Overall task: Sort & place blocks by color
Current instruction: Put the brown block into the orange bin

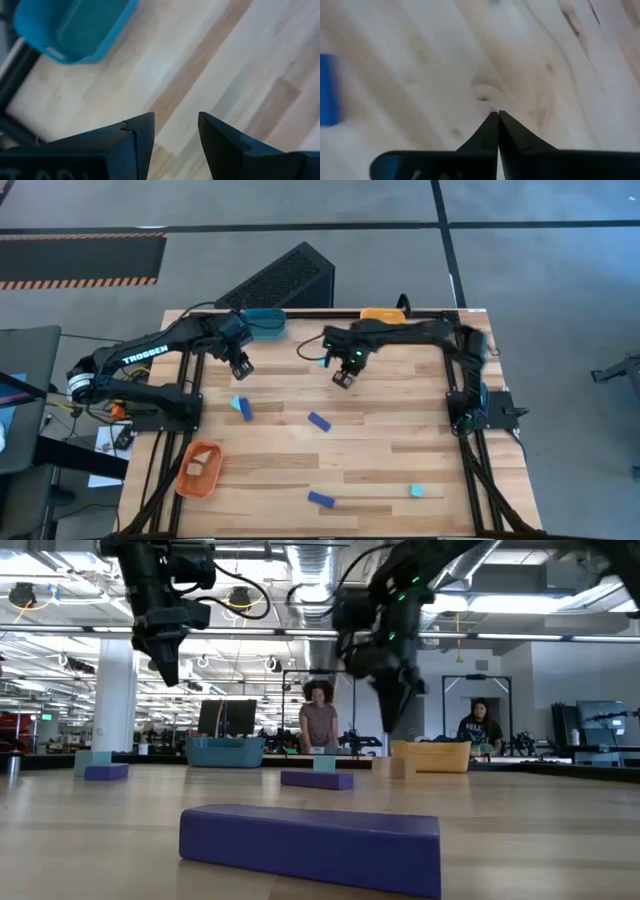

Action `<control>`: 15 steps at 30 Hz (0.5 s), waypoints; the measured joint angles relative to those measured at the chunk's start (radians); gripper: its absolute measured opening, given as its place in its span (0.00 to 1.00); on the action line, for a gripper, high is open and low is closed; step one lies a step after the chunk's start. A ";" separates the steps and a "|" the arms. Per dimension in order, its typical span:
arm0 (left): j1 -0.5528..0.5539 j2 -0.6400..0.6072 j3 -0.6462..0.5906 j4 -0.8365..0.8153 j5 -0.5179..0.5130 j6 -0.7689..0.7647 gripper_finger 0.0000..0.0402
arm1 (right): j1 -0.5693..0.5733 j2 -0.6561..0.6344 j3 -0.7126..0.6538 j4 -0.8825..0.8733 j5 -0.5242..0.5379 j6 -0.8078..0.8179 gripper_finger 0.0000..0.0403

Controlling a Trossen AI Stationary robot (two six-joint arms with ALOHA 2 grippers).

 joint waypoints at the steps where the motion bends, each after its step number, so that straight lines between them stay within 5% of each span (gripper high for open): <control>1: -0.005 0.000 0.000 -0.005 -0.022 0.000 0.35 | 0.003 -0.038 -0.039 0.031 -0.001 0.012 0.08; 8: -0.007 0.000 0.000 0.099 -0.058 0.066 0.35 | -0.003 -0.208 -0.301 0.257 0.000 0.121 0.24; 15: -0.007 0.000 0.000 0.269 -0.047 0.057 0.36 | 0.016 -0.220 -0.427 0.446 -0.002 0.182 0.51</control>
